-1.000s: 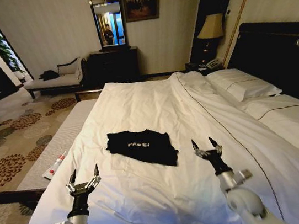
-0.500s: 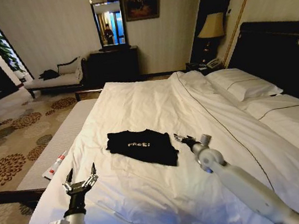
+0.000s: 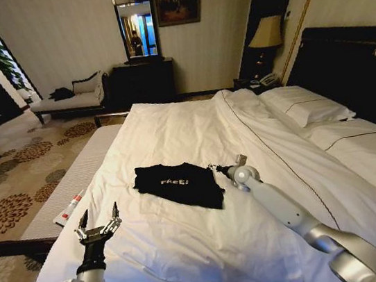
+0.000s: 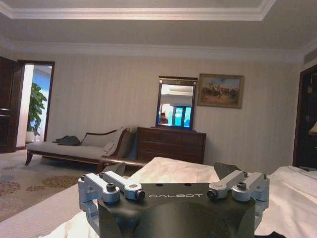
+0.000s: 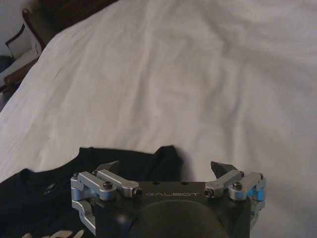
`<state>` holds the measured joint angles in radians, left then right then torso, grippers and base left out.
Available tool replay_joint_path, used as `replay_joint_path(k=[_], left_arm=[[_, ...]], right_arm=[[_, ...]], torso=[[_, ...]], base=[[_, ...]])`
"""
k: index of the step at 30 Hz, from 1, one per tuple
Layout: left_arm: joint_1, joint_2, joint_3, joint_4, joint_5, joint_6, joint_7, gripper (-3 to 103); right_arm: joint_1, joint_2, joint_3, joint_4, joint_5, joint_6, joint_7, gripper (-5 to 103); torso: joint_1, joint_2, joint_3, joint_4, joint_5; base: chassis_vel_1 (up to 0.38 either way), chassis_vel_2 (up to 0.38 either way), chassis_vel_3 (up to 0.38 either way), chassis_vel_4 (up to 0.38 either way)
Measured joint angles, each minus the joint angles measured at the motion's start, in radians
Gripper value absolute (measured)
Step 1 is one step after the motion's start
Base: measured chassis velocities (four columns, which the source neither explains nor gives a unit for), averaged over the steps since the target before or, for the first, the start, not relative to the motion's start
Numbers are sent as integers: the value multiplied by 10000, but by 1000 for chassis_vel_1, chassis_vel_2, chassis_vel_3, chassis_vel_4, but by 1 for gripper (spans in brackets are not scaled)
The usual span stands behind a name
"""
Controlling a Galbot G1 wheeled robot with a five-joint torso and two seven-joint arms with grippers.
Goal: Fold the clothes on the bed.
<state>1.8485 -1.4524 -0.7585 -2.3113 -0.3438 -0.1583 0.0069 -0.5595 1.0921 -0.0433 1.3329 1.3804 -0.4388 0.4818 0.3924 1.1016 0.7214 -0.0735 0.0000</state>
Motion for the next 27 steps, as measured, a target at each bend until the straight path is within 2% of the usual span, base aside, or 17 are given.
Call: replay_joint_path(k=[6, 12, 17, 18, 19, 21, 24, 26, 27], left_arm=[[-128, -63, 95, 166, 69, -4, -4, 100], [-238, -24, 114, 349, 71, 9, -12, 100], [-308, 29, 115, 436, 62, 16, -12, 100], [-373, 68, 115, 518, 57, 17, -14, 100], [-388, 76, 115, 538, 56, 17, -14, 100], [-412, 90, 131, 571, 50, 17, -17, 100], [-412, 96, 140, 571, 44, 17, -17, 100], [-403, 123, 132, 568, 34, 17, -20, 100], [-403, 123, 132, 568, 34, 17, -20, 100]], right_arm=[[513, 613, -553, -891, -354, -271, -56, 100], [1206, 1409, -727, -2527, -767, -102, -288, 100], [1267, 1494, -718, -2770, -878, -58, -473, 103], [1288, 1530, -717, -2881, -1019, 1, -599, 94], [1296, 1537, -717, -2905, -1062, 24, -630, 94], [1333, 1545, -717, -2966, -1233, 109, -712, 83], [1365, 1527, -730, -2969, -1325, 145, -737, 78], [1379, 1480, -740, -2953, -1493, 220, -753, 67], [1379, 1480, -740, -2953, -1493, 220, -753, 67]], torso=[[-1, 0, -1, 0, -2], [0, 0, 0, 3, -1], [-1, 0, 0, 2, 0], [-1, 0, -1, -1, -1], [-1, 1, -1, -1, -1], [-1, 1, -1, 1, 0], [-1, 1, -1, 0, 0], [-1, 1, -1, 1, 0], [-1, 1, -1, 1, 0]], base=[[0, 0, 0, 0], [0, 0, 0, 0], [0, 0, 0, 0], [0, 0, 0, 0], [0, 0, 0, 0], [0, 0, 0, 0], [0, 0, 0, 0], [0, 0, 0, 0], [0, 0, 0, 0]])
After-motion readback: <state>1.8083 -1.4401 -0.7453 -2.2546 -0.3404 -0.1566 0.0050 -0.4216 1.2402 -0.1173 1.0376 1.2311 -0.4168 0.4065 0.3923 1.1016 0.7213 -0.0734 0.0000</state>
